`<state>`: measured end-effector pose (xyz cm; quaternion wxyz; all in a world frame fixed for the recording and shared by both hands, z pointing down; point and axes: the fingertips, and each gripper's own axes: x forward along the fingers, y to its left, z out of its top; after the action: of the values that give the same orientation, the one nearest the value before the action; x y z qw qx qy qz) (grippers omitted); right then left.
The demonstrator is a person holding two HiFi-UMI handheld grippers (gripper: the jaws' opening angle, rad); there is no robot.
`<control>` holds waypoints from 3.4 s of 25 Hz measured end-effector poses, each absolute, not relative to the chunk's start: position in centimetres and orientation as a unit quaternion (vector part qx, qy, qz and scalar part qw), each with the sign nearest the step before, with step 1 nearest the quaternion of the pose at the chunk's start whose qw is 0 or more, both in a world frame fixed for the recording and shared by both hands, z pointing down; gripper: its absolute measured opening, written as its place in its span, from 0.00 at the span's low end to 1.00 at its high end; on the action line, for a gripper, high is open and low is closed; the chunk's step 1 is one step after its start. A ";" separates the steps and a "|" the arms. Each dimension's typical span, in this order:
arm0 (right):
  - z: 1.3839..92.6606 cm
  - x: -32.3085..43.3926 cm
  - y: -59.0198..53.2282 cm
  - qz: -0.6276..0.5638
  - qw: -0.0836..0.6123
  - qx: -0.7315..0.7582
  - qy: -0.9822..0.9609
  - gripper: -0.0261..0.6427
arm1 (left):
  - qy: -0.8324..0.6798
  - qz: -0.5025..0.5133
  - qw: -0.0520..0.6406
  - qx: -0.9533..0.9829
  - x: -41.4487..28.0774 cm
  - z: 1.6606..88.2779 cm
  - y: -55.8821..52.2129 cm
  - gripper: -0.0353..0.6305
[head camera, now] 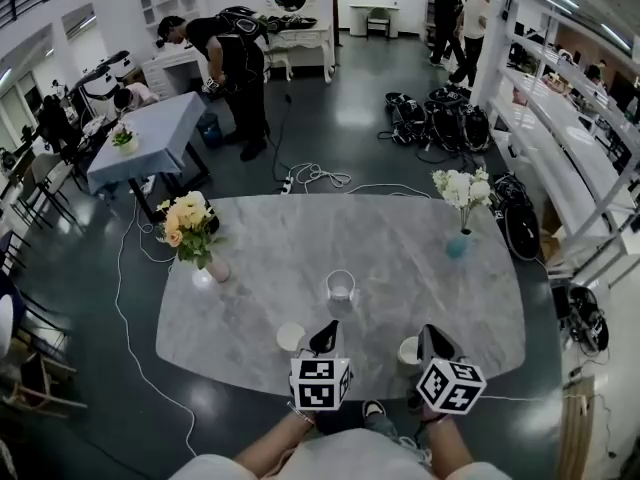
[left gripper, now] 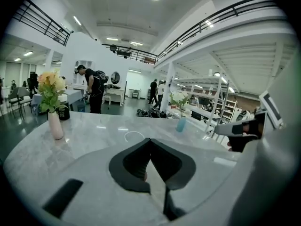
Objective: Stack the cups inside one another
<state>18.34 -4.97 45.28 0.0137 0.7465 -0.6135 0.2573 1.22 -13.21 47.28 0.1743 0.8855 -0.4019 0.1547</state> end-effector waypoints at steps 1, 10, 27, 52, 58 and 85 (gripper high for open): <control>45.5 18.8 -4.4 0.260 0.013 0.752 -0.606 0.05 | -0.394 0.158 0.174 0.888 1.8 47.4 -13.0 0.05; 48.1 21.0 1.5 0.288 0.006 0.787 -0.545 0.05 | -0.322 0.198 0.178 0.909 6.1 50.2 -9.4 0.05; 57.7 18.6 5.9 0.360 0.023 0.771 -0.525 0.05 | -0.262 0.286 0.204 0.899 7.7 59.6 -4.4 0.05; 62.1 17.3 1.1 0.355 0.084 0.735 -0.572 0.29 | -0.268 0.296 0.216 0.891 7.6 63.1 -5.5 0.05; 62.9 17.3 0.2 0.345 0.112 0.730 -0.580 0.35 | -0.269 0.298 0.226 0.888 7.3 63.7 -5.6 0.05; 61.5 17.2 -2.2 0.308 0.131 0.732 -0.593 0.37 | -0.289 0.281 0.233 0.885 6.4 62.8 -6.6 0.05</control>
<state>17.17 -2.18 61.46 0.1313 0.7321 -0.5934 0.3078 6.36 -6.62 62.77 0.2327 0.8850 -0.2894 0.2807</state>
